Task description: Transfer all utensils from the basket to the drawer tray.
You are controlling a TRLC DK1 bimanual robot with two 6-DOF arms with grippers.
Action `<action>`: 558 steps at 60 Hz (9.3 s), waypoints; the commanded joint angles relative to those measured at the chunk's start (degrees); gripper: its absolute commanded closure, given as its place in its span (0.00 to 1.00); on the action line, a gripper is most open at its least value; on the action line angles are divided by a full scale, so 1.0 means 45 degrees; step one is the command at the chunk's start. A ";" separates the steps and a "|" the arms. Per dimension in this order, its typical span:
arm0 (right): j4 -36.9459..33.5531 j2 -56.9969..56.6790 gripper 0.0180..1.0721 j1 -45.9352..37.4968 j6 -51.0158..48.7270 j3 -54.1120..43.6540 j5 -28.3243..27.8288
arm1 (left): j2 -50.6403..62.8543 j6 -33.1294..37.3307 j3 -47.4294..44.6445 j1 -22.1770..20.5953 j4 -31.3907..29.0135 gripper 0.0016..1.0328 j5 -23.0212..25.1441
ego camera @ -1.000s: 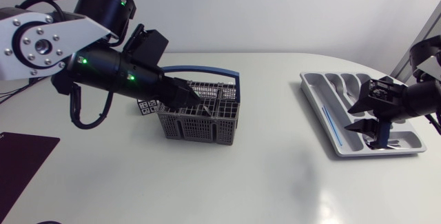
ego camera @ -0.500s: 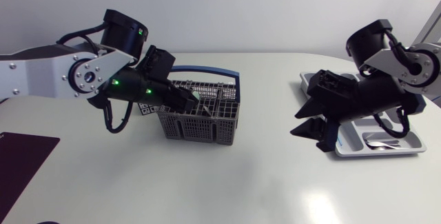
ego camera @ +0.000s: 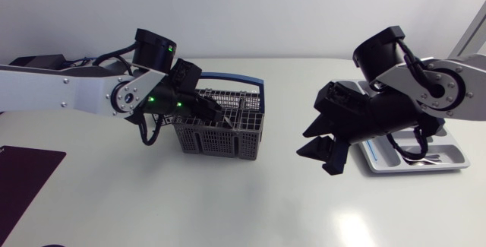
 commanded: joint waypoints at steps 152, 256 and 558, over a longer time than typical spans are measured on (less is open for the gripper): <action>0.1489 -0.3030 0.14 0.1749 0.2603 -0.1054 -0.1775 | -0.5898 -0.2981 -0.1968 0.1038 -0.0782 0.97 0.8878; 0.0903 -0.1741 0.94 0.3195 0.2662 -0.0761 -0.5076 | -0.5586 -0.2629 -0.1030 -0.1091 -0.1426 0.61 1.0284; 0.1586 0.6247 0.33 0.5753 0.6138 0.5841 0.8674 | -0.1875 0.3347 -0.2241 0.3577 -0.2051 0.44 0.1417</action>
